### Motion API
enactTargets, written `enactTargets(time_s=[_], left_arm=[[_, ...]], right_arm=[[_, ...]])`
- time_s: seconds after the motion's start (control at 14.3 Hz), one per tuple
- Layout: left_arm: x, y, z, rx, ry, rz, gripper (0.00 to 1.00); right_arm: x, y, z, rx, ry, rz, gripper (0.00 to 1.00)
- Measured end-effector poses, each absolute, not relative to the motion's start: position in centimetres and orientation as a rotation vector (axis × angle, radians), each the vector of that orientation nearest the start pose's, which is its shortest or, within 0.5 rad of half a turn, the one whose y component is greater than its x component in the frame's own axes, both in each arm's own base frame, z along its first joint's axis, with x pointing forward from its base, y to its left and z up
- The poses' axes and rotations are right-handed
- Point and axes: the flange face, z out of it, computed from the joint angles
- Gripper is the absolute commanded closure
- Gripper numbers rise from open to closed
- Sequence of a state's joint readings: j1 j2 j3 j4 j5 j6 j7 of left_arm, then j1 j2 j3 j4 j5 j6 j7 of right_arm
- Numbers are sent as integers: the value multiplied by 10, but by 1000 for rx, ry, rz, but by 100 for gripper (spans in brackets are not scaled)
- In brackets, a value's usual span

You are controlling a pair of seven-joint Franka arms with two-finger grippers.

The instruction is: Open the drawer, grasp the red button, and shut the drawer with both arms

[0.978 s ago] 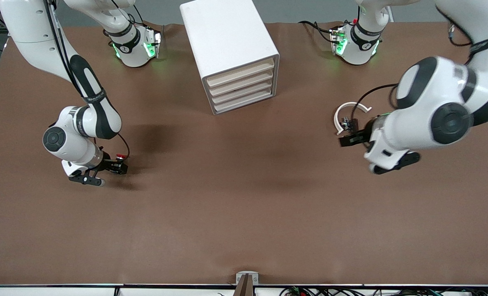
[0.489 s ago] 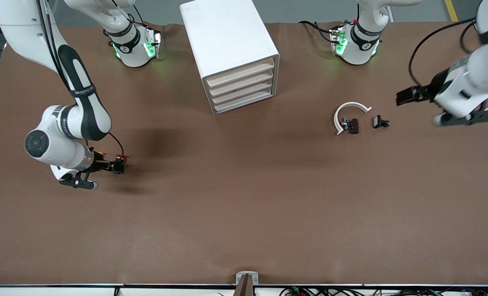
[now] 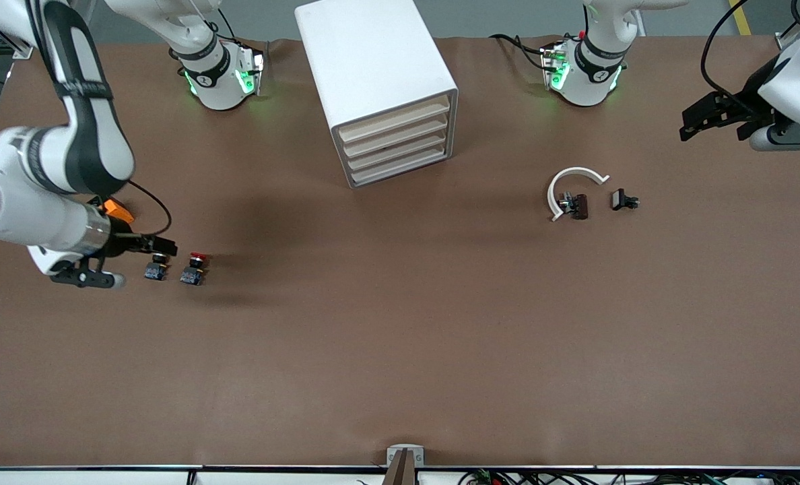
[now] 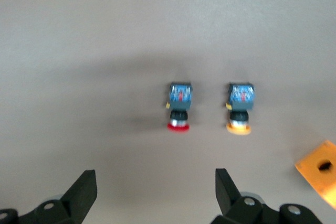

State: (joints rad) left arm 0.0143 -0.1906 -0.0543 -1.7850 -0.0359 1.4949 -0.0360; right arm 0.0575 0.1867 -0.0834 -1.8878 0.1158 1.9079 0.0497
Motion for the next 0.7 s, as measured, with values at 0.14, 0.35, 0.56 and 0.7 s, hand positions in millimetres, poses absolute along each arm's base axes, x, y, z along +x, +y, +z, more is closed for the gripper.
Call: enactTargets(time_s=[0.14,0.35,0.56,0.7], left_arm=[[482,-22,620,-3160,4,143,0],[483,-27,624,-3159,16,113,0],[484,-29,631,-3160,23,90,0],[485,-29,632,-3160,26,87,0]], right_arm=[[580,-6,443,-3036,167,290,0],[578,-13,509,-3049,155,328,0],[578,-14,550,-3055,148,305,0],[578,-15,570,-3059,150,281,0]])
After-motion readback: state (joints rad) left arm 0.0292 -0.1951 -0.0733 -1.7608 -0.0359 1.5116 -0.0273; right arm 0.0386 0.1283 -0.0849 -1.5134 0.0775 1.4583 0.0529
